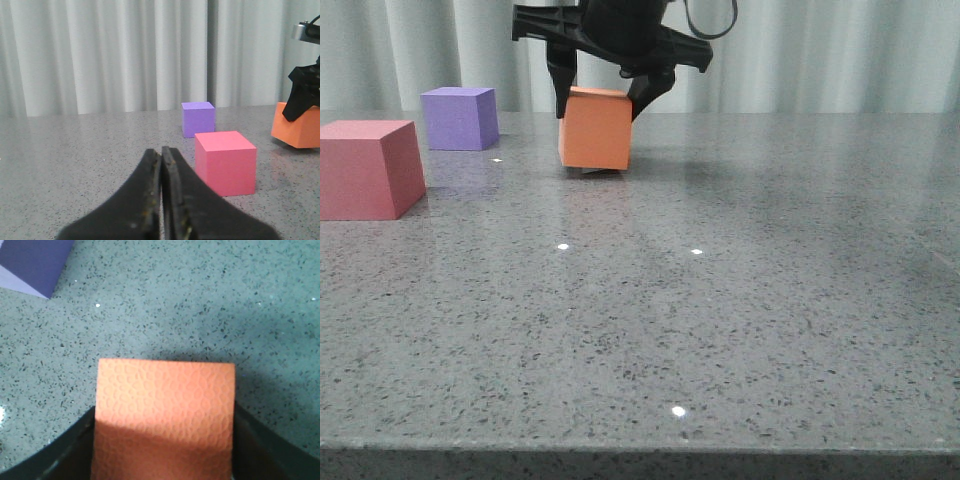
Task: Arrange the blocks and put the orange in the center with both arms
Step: 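Lift the orange cube and carry it toward the purple cube, then set the orange cube down, open the right gripper and raise it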
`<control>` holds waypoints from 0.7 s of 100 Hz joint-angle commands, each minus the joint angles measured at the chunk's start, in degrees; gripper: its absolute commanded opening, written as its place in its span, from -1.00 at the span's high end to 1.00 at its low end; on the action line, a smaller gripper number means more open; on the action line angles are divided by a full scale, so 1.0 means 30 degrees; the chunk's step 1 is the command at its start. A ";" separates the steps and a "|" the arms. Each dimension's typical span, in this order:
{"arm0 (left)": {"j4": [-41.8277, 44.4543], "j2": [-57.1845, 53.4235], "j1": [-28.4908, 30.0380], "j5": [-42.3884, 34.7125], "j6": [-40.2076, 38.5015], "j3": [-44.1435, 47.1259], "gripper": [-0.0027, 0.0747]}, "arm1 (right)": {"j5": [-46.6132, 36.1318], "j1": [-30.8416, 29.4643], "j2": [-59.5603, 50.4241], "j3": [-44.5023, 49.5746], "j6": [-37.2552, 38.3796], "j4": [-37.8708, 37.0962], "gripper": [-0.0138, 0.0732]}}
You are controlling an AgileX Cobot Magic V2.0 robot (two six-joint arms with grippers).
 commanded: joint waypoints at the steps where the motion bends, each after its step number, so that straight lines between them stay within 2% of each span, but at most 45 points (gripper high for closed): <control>1: -0.0045 -0.0617 0.0068 -0.1423 -0.0018 0.0785 0.98 | -0.0729 0.0073 -0.1246 -0.0675 0.0028 -0.0370 -0.04; 10: -0.0045 -0.0617 0.0068 -0.1423 -0.0018 0.0785 0.98 | -0.0729 0.0073 -0.1246 -0.0675 0.0028 -0.0309 -0.22; 25: -0.0045 -0.0617 0.0068 -0.1423 -0.0018 0.0785 0.98 | -0.0750 0.0073 -0.1246 -0.0675 0.0028 -0.0309 -0.85; 48: -0.0045 -0.0617 0.0068 -0.1423 -0.0018 0.0785 0.98 | -0.0823 0.0073 -0.1354 -0.0875 0.0028 -0.0190 -0.79; 70: -0.0045 -0.0617 0.0068 -0.1423 -0.0018 0.0785 0.98 | 0.0739 -0.0109 -0.2227 -0.1965 -0.0926 -0.0361 -0.79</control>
